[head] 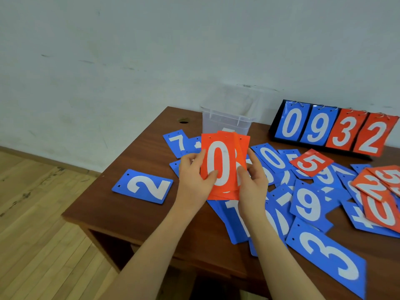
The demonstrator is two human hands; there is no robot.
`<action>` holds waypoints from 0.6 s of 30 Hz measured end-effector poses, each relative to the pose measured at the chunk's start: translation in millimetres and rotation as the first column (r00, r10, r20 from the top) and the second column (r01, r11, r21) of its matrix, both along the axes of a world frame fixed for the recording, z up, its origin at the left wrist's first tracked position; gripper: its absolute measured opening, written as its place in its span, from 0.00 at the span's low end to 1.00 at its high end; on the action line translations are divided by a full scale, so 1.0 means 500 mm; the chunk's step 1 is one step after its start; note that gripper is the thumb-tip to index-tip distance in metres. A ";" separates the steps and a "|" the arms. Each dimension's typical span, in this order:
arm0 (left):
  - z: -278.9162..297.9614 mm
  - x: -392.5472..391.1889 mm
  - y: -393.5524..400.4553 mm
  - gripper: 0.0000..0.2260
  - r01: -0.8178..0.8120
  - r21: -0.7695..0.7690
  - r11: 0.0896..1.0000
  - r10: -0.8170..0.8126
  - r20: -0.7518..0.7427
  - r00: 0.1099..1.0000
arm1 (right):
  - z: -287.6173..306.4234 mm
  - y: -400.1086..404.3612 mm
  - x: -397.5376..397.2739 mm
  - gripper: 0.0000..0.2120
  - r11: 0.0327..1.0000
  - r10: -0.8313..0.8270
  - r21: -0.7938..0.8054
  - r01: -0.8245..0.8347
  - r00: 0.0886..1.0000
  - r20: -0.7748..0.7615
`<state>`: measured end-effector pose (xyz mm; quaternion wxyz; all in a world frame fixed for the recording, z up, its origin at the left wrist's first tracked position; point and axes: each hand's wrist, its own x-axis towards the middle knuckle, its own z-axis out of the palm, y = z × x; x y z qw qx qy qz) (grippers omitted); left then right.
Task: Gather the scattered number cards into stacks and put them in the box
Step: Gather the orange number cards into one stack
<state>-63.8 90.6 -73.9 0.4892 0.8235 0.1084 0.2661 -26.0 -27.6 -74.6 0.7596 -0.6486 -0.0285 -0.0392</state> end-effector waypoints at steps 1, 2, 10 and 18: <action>-0.001 -0.001 -0.010 0.28 0.012 -0.014 1.000 -0.012 -0.025 1.000 | 0.002 -0.009 -0.004 0.18 1.000 0.002 -0.001 -0.002 1.000 -0.001; 0.001 -0.003 -0.020 0.29 0.030 -0.046 0.998 -0.033 -0.052 0.998 | 0.003 -0.019 -0.007 0.18 1.000 0.005 0.003 -0.005 1.000 -0.006; 0.000 0.028 -0.127 0.29 0.170 -0.236 0.957 -0.176 -0.008 0.984 | 0.000 -0.133 0.008 0.18 0.999 0.009 -0.035 -0.008 1.000 0.026; -0.036 0.165 -0.233 0.28 0.139 -0.372 0.918 -0.153 -0.009 0.988 | -0.025 -0.288 0.163 0.18 0.908 -0.055 -0.415 0.059 0.998 0.021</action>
